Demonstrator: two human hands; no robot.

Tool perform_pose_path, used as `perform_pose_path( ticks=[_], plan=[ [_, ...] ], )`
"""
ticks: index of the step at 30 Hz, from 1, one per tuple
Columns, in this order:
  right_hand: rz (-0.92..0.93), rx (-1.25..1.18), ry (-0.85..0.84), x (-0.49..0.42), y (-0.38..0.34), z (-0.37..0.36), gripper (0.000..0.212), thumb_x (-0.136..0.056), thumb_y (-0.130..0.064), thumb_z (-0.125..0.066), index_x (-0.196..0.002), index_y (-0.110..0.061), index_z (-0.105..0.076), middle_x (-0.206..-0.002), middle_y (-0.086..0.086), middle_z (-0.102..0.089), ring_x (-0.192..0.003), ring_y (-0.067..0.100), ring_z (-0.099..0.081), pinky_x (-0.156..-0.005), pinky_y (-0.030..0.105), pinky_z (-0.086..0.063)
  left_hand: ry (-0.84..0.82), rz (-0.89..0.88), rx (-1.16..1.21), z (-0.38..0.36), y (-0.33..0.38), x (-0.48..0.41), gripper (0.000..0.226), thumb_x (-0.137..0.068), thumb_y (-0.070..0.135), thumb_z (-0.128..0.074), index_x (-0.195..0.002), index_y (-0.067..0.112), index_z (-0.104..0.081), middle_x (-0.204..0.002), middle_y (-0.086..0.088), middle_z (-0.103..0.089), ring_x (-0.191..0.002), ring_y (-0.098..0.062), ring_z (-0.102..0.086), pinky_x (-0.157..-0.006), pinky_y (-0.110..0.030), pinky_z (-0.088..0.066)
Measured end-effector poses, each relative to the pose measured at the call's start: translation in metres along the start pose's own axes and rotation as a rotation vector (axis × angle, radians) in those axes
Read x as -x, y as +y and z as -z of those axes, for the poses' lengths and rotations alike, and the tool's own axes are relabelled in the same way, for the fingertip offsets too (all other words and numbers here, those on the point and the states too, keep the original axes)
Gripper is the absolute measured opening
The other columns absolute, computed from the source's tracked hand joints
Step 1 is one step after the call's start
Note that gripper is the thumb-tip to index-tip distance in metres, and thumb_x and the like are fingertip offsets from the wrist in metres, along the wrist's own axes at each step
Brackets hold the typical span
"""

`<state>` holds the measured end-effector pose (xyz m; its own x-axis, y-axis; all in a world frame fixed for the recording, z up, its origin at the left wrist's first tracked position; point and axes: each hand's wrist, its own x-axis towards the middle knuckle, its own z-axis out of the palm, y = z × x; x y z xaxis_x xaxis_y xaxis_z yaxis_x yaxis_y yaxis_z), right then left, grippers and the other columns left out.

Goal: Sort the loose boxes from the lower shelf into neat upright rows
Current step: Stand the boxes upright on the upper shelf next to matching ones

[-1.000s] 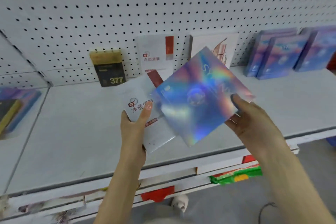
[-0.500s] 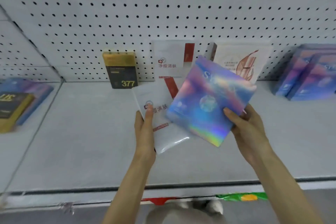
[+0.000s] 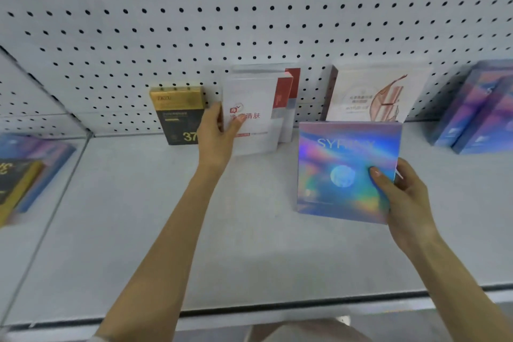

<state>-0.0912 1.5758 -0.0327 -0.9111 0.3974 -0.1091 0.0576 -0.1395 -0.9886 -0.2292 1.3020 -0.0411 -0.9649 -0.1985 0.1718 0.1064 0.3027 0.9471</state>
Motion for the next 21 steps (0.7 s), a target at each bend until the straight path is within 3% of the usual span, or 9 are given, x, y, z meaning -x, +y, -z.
perform_pose_path(
  ticks=[5,10,14,21],
  plan=[
    [0.001,-0.005,-0.016,-0.003,-0.001,-0.001,0.045,-0.064,-0.035,-0.074,-0.104,-0.018,-0.066,-0.106,0.002,-0.072,-0.091,0.022,-0.070,-0.072,0.032,-0.059,0.084,-0.058,-0.191,0.002,-0.013,-0.017,0.027,-0.085,0.035,-0.068,-0.105,0.022,-0.053,-0.111,-0.003,-0.063,-0.095,-0.018,-0.061,-0.080,-0.039,-0.056],
    [-0.038,-0.007,0.001,-0.006,0.004,0.002,0.026,-0.082,-0.018,-0.068,-0.108,-0.017,-0.065,-0.107,0.006,-0.073,-0.089,0.025,-0.072,-0.073,0.040,-0.060,0.091,0.002,-0.162,-0.003,-0.011,-0.014,0.025,-0.085,0.031,-0.069,-0.100,0.026,-0.048,-0.110,0.001,-0.064,-0.090,-0.013,-0.060,-0.075,-0.026,-0.053],
    [-0.037,-0.028,0.010,-0.007,0.008,0.006,0.022,-0.086,-0.014,-0.065,-0.108,-0.015,-0.064,-0.105,0.007,-0.073,-0.089,0.027,-0.072,-0.073,0.042,-0.060,0.074,0.044,-0.143,-0.003,-0.005,-0.012,0.028,-0.087,0.029,-0.067,-0.109,0.020,-0.051,-0.111,0.007,-0.061,-0.091,-0.009,-0.058,-0.075,-0.020,-0.050],
    [-0.036,-0.060,-0.009,-0.008,0.012,0.009,0.017,-0.088,-0.009,-0.064,-0.104,-0.015,-0.064,-0.102,0.008,-0.074,-0.090,0.026,-0.071,-0.078,0.045,-0.059,0.108,0.066,-0.150,-0.004,0.003,-0.001,0.047,-0.087,0.031,-0.066,-0.126,0.012,-0.047,-0.126,-0.004,-0.059,-0.105,-0.008,-0.055,-0.079,-0.012,-0.047]
  ],
)
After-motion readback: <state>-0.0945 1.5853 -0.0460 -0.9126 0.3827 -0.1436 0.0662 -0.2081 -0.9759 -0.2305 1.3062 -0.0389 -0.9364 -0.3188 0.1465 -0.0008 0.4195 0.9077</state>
